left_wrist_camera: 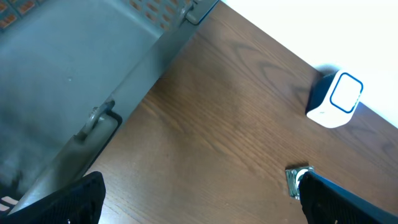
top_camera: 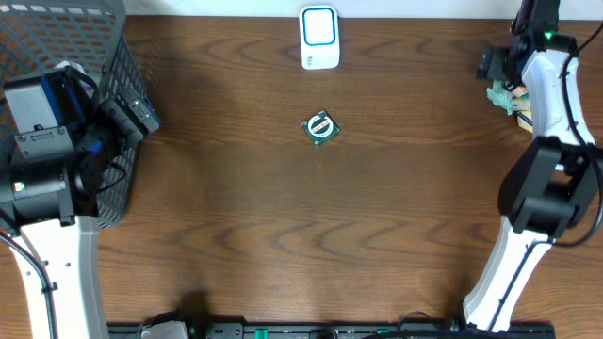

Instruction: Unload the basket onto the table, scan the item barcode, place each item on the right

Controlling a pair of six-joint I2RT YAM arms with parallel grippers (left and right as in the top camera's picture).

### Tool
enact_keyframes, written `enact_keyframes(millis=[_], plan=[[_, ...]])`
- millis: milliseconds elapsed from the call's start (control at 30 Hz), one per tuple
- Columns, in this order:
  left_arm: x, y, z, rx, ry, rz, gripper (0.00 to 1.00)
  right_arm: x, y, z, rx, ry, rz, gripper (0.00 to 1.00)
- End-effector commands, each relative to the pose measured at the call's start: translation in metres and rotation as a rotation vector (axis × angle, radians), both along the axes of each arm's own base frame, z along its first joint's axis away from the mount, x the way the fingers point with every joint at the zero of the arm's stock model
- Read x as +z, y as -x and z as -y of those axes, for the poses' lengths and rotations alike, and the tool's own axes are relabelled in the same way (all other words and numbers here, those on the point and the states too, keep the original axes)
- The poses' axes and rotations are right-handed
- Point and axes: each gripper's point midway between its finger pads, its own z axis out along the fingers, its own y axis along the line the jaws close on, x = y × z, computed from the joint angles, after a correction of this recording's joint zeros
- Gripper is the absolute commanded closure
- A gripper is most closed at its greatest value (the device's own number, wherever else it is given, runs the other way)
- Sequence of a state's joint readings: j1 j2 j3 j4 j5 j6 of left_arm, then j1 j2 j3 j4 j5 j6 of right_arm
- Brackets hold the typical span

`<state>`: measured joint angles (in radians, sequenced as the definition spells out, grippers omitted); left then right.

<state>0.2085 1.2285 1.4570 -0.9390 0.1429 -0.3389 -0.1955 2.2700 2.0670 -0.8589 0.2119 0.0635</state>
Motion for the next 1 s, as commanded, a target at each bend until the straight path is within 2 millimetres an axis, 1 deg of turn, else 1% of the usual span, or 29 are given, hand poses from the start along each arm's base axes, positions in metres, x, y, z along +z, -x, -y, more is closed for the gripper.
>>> enact_keyframes(millis=[0, 33, 100, 167, 233, 267, 333, 367, 433, 500, 667, 733, 800, 833, 900, 967], plan=[[0.0, 0.001, -0.003, 0.002, -0.015, -0.005, 0.02, 0.096, 0.0, -0.073, 0.153, -0.167, 0.195, 0.01], [0.0, 0.001, -0.003, 0.002, -0.015, -0.005, 0.02, 0.116, 0.007, -0.121, 0.284, -0.316, 0.221, 0.01], [0.0, 0.001, -0.003, 0.002, -0.015, -0.005, 0.03, 0.128, 0.014, -0.169, 0.43, -0.453, 0.228, 0.01], [0.0, 0.001, -0.003, 0.002, -0.015, -0.005, 0.02, 0.134, 0.023, -0.216, 0.584, -0.559, 0.223, 0.01], [0.0, 0.001, -0.003, 0.002, -0.015, -0.004, 0.02, 0.129, 0.031, -0.25, 0.672, -0.604, 0.191, 0.01], [0.0, 0.001, -0.003, 0.002, -0.015, -0.004, 0.02, 0.117, 0.035, -0.276, 0.723, -0.601, 0.152, 0.01], [0.0, 0.001, -0.003, 0.002, -0.015, -0.004, 0.02, 0.1, 0.039, -0.301, 0.779, -0.575, 0.103, 0.01], [0.0, 0.001, -0.003, 0.002, -0.015, -0.004, 0.02, 0.091, 0.041, -0.311, 0.79, -0.561, 0.081, 0.01], [0.0, 0.001, -0.003, 0.002, -0.015, -0.004, 0.02, 0.066, 0.043, -0.335, 0.811, -0.518, 0.024, 0.01], [0.0, 0.001, -0.003, 0.002, -0.015, -0.005, 0.02, 0.043, 0.045, -0.354, 0.826, -0.471, -0.019, 0.01], [0.0, 0.001, -0.003, 0.002, -0.015, -0.004, 0.02, -0.005, 0.051, -0.389, 0.757, -0.418, -0.1, 0.01], [0.0, 0.001, -0.003, 0.002, -0.015, -0.005, 0.02, -0.019, 0.055, -0.398, 0.715, -0.404, -0.127, 0.01], [0.0, 0.001, -0.003, 0.002, -0.015, -0.005, 0.02, -0.029, 0.059, -0.407, 0.672, -0.393, -0.144, 0.01], [0.0, 0.001, -0.003, 0.002, -0.015, -0.005, 0.02, -0.032, 0.061, -0.411, 0.65, -0.388, -0.146, 0.03], [0.0, 0.001, -0.003, 0.002, -0.015, -0.005, 0.02, -0.032, 0.06, -0.415, 0.616, -0.378, -0.13, 0.11], [0.0, 0.001, -0.003, 0.002, -0.015, -0.004, 0.02, -0.024, 0.053, -0.42, 0.592, -0.369, -0.082, 0.12]])
